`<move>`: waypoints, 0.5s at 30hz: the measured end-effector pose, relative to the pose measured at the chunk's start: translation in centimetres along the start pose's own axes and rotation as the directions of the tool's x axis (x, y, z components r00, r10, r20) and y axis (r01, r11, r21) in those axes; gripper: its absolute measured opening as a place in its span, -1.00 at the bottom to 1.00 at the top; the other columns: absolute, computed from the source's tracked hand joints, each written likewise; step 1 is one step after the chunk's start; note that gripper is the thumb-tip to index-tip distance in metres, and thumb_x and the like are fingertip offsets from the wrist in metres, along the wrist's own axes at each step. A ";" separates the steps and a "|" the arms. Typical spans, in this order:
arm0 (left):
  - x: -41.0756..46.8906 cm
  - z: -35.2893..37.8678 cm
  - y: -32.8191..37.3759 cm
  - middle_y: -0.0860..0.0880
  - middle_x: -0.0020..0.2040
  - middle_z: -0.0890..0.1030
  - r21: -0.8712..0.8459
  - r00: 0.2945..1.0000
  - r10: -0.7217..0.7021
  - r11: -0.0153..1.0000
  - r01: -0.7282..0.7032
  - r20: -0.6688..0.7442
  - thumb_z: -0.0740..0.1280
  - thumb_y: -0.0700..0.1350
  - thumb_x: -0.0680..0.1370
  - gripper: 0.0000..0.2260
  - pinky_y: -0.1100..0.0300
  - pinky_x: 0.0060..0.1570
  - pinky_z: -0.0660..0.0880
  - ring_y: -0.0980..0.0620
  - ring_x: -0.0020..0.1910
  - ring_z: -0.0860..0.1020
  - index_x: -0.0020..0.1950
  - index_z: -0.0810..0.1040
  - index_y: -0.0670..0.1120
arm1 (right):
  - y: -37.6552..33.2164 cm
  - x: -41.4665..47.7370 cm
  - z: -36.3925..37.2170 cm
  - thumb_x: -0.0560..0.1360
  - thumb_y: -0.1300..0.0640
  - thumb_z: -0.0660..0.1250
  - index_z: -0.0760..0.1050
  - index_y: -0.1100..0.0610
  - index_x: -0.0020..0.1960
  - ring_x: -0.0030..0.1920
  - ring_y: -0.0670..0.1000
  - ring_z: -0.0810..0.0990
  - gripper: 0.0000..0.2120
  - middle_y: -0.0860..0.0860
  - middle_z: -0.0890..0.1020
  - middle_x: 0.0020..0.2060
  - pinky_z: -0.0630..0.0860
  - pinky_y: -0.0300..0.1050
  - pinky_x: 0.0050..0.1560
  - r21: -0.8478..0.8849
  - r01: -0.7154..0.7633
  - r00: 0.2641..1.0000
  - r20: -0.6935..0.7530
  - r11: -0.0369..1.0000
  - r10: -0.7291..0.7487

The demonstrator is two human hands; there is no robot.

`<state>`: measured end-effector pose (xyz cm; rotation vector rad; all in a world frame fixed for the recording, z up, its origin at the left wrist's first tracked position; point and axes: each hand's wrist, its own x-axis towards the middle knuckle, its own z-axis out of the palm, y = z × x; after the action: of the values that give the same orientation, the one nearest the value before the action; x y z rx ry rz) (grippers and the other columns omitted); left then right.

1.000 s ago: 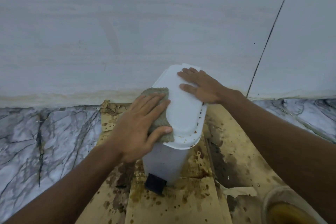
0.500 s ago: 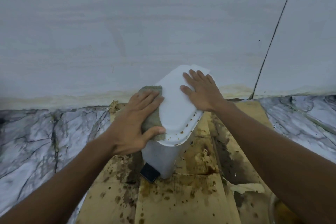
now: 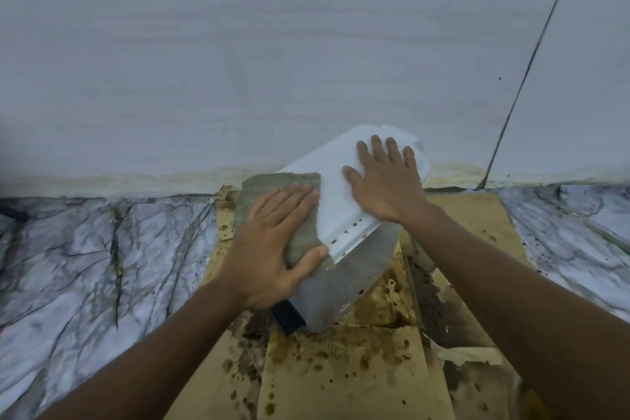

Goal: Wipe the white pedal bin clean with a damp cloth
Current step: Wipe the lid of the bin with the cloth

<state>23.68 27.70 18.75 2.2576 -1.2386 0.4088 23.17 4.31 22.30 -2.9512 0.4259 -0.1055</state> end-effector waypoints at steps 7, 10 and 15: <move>2.0 0.1 0.3 0.09 0.62 0.17 -0.102 0.989 0.001 0.995 0.014 0.148 0.16 0.35 0.57 -0.31 0.08 0.59 -0.13 0.20 0.61 -0.01 0.62 0.21 0.03 | 2.8 -1.5 -0.3 0.66 -0.26 -0.18 -0.18 0.07 0.65 0.63 0.18 -0.21 -0.33 0.08 -0.16 0.64 -0.22 0.24 0.59 -0.021 -0.127 0.991 0.040 0.992 0.128; 3.1 0.2 0.5 0.09 0.63 0.13 -0.102 0.979 -0.023 0.994 0.045 0.203 0.12 0.41 0.54 -0.26 0.05 0.60 -0.14 0.21 0.60 -0.04 0.62 0.17 0.07 | 3.9 -1.1 -0.3 0.65 -0.28 -0.18 -0.17 0.04 0.65 0.63 0.15 -0.21 -0.33 0.06 -0.16 0.64 -0.23 0.21 0.59 0.003 -0.120 0.991 0.054 0.993 0.119; 1.0 1.2 2.0 -0.01 0.65 0.04 0.090 0.988 -0.098 0.992 0.087 0.122 0.01 0.31 0.64 -0.33 0.02 0.59 -0.21 0.11 0.62 -0.12 0.64 0.07 -0.02 | 2.9 -1.5 0.6 0.66 -0.25 -0.18 -0.15 0.06 0.65 0.63 0.16 -0.21 -0.34 0.07 -0.14 0.64 -0.26 0.22 0.58 0.012 -0.120 0.993 -0.013 0.993 0.120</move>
<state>22.53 25.40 18.86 2.4355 -1.1920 0.2929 21.01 2.09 21.18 -2.9066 0.6012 -0.1138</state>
